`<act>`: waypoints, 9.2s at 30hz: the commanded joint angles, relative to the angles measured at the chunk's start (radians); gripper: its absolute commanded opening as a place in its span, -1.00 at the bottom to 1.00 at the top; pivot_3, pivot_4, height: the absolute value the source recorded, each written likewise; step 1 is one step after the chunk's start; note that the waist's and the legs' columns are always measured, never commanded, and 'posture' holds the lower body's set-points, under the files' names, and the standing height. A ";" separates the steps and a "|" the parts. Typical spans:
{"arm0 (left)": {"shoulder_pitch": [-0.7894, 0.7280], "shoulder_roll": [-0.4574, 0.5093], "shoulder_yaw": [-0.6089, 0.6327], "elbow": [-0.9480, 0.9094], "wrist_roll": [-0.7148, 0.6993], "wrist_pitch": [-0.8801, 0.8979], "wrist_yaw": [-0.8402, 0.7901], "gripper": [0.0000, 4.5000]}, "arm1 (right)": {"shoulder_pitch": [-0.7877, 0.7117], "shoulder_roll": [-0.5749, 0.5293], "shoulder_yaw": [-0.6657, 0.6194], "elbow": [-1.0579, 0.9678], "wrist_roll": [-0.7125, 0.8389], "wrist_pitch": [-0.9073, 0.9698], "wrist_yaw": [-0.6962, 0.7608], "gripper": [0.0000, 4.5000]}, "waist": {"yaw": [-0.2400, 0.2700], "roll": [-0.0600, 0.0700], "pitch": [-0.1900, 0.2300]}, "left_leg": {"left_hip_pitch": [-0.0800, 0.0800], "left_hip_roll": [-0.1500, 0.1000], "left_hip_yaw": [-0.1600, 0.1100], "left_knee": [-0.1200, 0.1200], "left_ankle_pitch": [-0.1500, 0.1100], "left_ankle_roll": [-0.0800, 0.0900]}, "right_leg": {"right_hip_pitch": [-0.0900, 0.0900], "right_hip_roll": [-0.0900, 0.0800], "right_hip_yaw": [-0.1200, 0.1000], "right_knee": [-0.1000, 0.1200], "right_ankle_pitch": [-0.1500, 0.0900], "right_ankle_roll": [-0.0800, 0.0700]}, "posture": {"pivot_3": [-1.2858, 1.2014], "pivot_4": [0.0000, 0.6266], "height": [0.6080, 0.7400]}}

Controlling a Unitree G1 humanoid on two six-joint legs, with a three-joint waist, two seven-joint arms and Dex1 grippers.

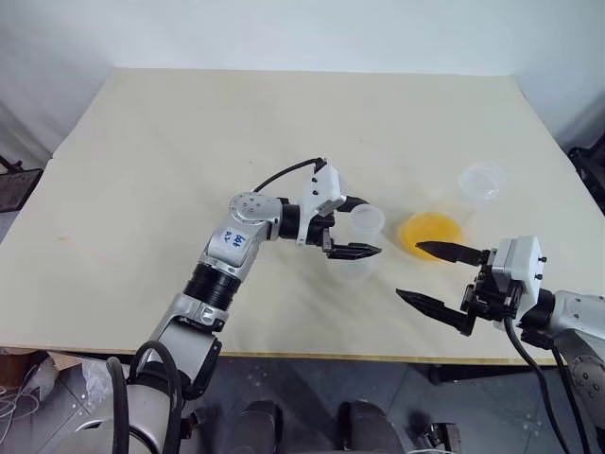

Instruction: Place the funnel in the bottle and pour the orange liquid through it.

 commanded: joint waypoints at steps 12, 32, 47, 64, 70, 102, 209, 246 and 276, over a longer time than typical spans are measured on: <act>0.090 0.219 0.170 -0.285 -0.240 0.126 -0.174 0.98 | -0.022 -0.020 -0.070 0.051 0.035 0.027 0.005 1.00 | -0.001 0.000 0.000 | 0.000 0.000 -0.001 0.000 0.000 0.000 | 0.000 0.000 0.000 0.000 0.000 0.000 | 0.03 -0.52 1.00; 0.730 0.460 0.735 -0.588 -0.287 0.207 0.256 0.98 | -0.116 -0.016 -0.029 0.113 0.041 0.033 0.088 1.00 | -0.023 0.001 0.000 | 0.001 0.002 -0.002 -0.002 0.000 0.000 | 0.001 -0.001 0.006 -0.001 0.000 0.000 | 0.03 -0.52 1.00; 0.555 0.512 0.550 -0.419 -0.242 0.274 0.315 0.98 | -0.109 0.034 0.002 0.093 0.019 0.005 0.070 1.00 | 0.000 0.002 0.001 | 0.004 -0.001 -0.010 0.000 -0.002 0.000 | 0.010 -0.001 0.007 -0.008 0.000 -0.001 | 0.03 -0.52 1.00; -0.070 0.523 0.004 0.094 0.085 0.570 0.238 0.98 | 0.008 0.100 0.002 -0.009 -0.001 -0.035 -0.026 1.00 | -0.012 0.002 0.001 | 0.005 -0.002 -0.008 0.000 -0.002 0.000 | 0.008 0.001 0.001 -0.002 0.000 -0.001 | 0.03 -0.52 1.00; -0.182 0.445 -0.057 0.248 0.162 0.598 0.237 0.98 | 0.007 0.105 0.013 -0.015 -0.006 -0.036 -0.044 1.00 | -0.014 0.002 0.001 | 0.005 -0.002 -0.008 0.000 -0.002 0.000 | 0.008 0.001 0.000 -0.002 0.000 -0.001 | 0.03 -0.52 1.00; -0.476 0.180 -0.105 0.672 0.357 0.783 0.303 0.98 | -0.033 0.092 0.023 0.019 -0.012 -0.037 -0.035 1.00 | -0.005 0.001 0.002 | 0.001 -0.007 -0.006 0.001 -0.001 0.000 | 0.001 0.000 0.001 0.003 0.000 0.000 | 0.03 -0.52 1.00; -0.033 -0.062 0.096 0.067 -0.138 -0.097 -0.109 -0.93 | 0.023 0.060 -0.037 -0.071 0.027 0.009 -0.139 1.00 | -0.001 0.001 0.002 | -0.003 -0.005 -0.005 0.004 -0.001 0.000 | -0.002 0.000 0.004 0.006 0.000 0.000 | 0.03 -0.52 1.00; 0.136 0.263 0.189 -0.159 -0.204 -0.044 -0.291 1.00 | 0.148 0.002 -0.275 -0.171 0.036 0.181 -0.271 1.00 | -0.002 0.002 0.001 | -0.003 -0.003 -0.006 0.004 -0.001 0.000 | -0.003 0.000 0.004 0.007 0.000 0.000 | 0.03 -0.52 1.00; 0.258 0.240 0.259 -0.233 -0.247 -0.094 -0.169 1.00 | -0.153 0.147 -0.120 0.057 -0.093 0.198 -0.573 1.00 | -0.025 0.003 0.001 | -0.001 -0.003 -0.005 0.003 -0.001 0.000 | -0.002 0.000 0.006 0.008 0.000 0.000 | 0.03 -0.52 1.00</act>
